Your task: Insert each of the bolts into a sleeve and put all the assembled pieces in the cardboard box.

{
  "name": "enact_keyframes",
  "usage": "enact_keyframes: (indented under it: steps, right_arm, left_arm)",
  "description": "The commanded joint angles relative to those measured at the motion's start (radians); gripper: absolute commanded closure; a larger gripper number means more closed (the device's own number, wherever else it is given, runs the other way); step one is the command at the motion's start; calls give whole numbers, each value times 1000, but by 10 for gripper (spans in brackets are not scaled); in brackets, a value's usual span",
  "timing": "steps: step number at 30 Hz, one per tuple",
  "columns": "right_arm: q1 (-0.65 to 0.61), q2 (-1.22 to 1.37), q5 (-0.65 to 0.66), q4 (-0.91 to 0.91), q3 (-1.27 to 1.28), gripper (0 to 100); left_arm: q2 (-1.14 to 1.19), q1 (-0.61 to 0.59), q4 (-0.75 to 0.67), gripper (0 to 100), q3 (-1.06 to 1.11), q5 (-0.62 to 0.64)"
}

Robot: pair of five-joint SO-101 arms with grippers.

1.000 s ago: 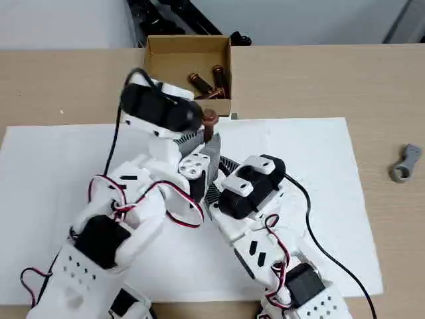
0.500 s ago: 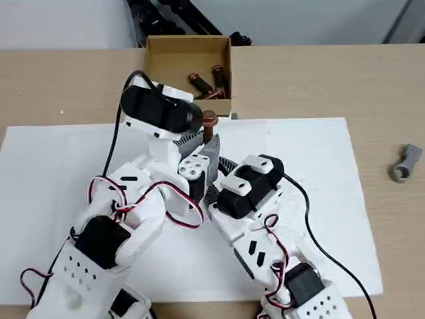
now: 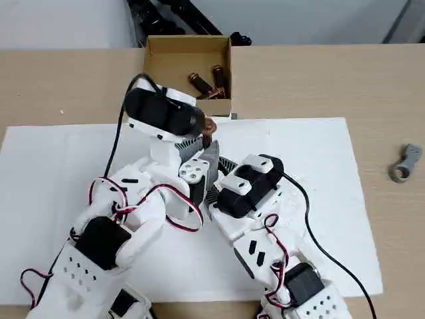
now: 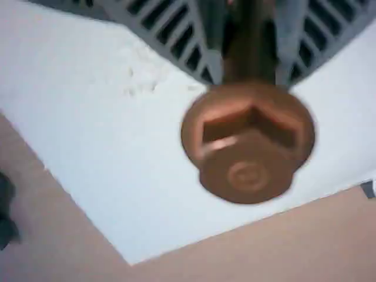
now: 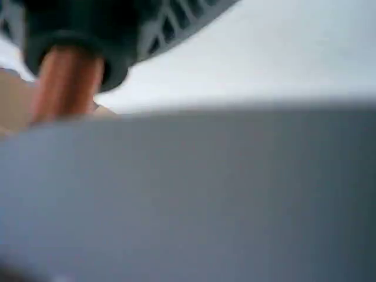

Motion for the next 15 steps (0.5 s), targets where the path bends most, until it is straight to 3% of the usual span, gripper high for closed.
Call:
enact_keyframes:
  steps: [1, 5, 10, 15]
  right_arm:
    - [-5, -16, 11, -28, -41, 995]
    - [-5, -16, 11, -28, -41, 995]
    - [-5, -16, 11, -21, -41, 995]
    - [-5, -16, 11, -21, -41, 995]
  left_arm:
    - [-12, 3, 31, 995, -12, -12]
    - [-12, 5, 55, 982, -13, -21]
    - [-5, 5, 173, 868, -93, -14]
    - [-5, -3, 244, 823, -143, 8]
